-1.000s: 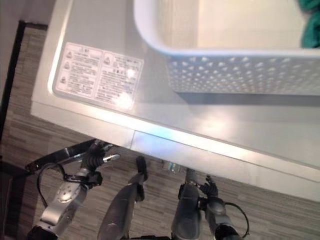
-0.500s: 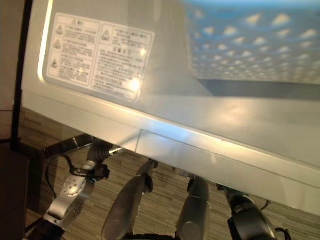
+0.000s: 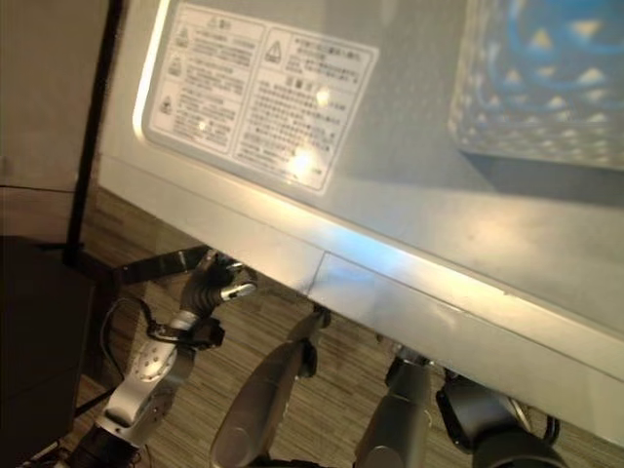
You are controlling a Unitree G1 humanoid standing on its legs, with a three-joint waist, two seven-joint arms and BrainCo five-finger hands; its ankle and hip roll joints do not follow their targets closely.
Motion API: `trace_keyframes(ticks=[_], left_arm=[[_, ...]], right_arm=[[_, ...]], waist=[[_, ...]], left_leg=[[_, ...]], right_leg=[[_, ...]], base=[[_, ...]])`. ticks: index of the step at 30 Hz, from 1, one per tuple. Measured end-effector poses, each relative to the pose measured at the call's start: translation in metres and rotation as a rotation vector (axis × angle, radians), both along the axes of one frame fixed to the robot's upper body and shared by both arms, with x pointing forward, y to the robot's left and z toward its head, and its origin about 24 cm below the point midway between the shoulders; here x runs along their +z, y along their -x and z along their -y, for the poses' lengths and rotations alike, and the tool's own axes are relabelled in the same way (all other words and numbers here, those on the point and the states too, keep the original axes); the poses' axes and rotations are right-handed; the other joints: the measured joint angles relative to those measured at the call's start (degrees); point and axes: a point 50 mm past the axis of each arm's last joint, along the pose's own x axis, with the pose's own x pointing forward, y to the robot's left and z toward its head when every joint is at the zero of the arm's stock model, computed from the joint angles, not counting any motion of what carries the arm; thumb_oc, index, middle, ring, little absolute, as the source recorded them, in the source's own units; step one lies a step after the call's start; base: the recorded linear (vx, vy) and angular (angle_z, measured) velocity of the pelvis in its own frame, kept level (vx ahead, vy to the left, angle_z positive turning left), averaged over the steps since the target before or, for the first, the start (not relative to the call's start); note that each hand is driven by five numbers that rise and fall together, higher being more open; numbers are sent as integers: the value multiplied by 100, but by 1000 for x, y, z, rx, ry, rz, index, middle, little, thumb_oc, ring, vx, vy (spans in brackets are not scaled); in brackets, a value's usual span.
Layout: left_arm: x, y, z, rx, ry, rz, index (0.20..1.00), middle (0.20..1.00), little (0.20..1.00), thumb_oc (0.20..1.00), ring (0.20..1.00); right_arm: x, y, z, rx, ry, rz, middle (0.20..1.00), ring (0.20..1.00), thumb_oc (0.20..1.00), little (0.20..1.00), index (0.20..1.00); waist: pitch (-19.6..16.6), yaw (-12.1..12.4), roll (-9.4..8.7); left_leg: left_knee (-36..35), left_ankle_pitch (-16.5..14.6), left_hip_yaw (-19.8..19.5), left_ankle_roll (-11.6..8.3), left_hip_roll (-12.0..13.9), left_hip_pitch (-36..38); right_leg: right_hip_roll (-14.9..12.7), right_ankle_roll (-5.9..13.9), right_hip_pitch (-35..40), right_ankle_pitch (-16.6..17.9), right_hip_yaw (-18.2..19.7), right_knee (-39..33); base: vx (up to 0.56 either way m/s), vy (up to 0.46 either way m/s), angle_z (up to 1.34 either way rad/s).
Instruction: Grab the laundry basket,head to the washer,open it,put in the laundry and shut it.
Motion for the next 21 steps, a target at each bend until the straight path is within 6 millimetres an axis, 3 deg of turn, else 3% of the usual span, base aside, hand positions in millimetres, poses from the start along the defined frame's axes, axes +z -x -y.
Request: trace_keyframes(ticks=[9, 14, 15, 16, 17, 21], left_arm=[[2, 1, 1, -6, 24, 10, 1000, 1000, 1000, 1000, 1000], [5, 2, 1, -8, 30, 28, 1000, 1000, 1000, 1000, 1000], [5, 2, 1, -9, 31, 30, 1000, 1000, 1000, 1000, 1000], [5, 2, 1, -9, 32, 32, 1000, 1000, 1000, 1000, 1000], [6, 2, 1, -10, 33, 35, 1000, 1000, 1000, 1000, 1000], [8, 3, 1, -10, 37, 45, 1000, 1000, 1000, 1000, 1000]], right_arm=[[10, -12, -9, -59, -100, 83, 1000, 1000, 1000, 1000, 1000], [13, -14, -6, -74, -89, 97, 1000, 1000, 1000, 1000, 1000], [14, -14, -5, -76, -86, 99, 922, 922, 922, 922, 922], [15, -13, -3, -82, -83, 104, 768, 768, 768, 768, 768], [19, -13, 3, -99, -77, 118, 200, 200, 200, 200, 200], [28, -14, 14, -143, -49, 151, 200, 200, 200, 200, 200]], waist=[[-179, 170, 217], [-187, 182, 227], [-187, 181, 227], [-191, 189, 232], [-194, 195, 236], [-200, 205, 241]], left_leg=[[-17, 118, -189, 13, -97, -211], [-22, 140, -179, 44, -165, -272], [-22, 143, -176, 49, -174, -280], [-22, 149, -174, 56, -187, -292], [-22, 155, -172, 63, -206, -307], [-21, 159, -136, 68, -240, -354]], right_leg=[[-82, 6, -98, 4, -186, 38], [-158, 46, -181, 23, -162, 60], [-167, 55, -191, 30, -154, 59], [-179, 62, -197, 34, -154, 57], [-196, 71, -204, 40, -154, 55], [-242, 77, -274, 46, -123, 71]], base=[[-14, 18, 11], [-2, 5, 2], [-17, 37, 1], [-17, 50, 3], [-17, 50, 4], [-6, 20, 1]])
